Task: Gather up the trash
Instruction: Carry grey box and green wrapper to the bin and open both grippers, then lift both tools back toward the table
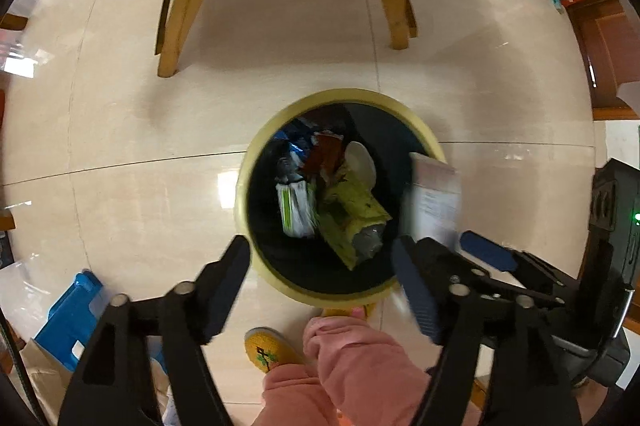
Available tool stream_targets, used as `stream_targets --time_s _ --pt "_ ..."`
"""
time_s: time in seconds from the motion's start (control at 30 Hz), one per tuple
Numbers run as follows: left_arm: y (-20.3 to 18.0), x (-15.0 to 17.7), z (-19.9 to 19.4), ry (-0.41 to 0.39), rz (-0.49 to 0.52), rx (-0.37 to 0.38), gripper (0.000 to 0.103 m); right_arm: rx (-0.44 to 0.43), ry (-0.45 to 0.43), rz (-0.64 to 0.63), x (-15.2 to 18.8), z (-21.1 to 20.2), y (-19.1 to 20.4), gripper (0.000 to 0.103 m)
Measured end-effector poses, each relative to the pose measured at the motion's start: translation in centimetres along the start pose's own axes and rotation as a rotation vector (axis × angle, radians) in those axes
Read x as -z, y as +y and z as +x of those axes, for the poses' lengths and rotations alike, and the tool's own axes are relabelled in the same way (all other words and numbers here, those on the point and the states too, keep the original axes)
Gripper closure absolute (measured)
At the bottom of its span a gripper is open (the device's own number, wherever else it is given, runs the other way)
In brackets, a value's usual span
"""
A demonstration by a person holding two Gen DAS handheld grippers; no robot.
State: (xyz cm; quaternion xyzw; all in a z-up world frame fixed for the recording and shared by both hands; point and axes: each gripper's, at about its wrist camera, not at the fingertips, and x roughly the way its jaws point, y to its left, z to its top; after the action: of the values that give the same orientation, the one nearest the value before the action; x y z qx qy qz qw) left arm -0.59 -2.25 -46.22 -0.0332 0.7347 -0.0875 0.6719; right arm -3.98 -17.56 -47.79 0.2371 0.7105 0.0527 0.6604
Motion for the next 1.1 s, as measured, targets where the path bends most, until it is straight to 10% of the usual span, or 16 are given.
stream_targets --time_s 0.47,1.1 --pt "0.2 3.4 -6.2 -0.13 0.019 -0.058 0.017 0.018 -0.113 -0.046 0.7 -5.7 1.6 0.015" --pt "-4.7 7.2 -35.5 -0.405 0.034 -0.044 0.017 -0.099 -0.341 -0.249 4.5 -33.9 13.2 0.015"
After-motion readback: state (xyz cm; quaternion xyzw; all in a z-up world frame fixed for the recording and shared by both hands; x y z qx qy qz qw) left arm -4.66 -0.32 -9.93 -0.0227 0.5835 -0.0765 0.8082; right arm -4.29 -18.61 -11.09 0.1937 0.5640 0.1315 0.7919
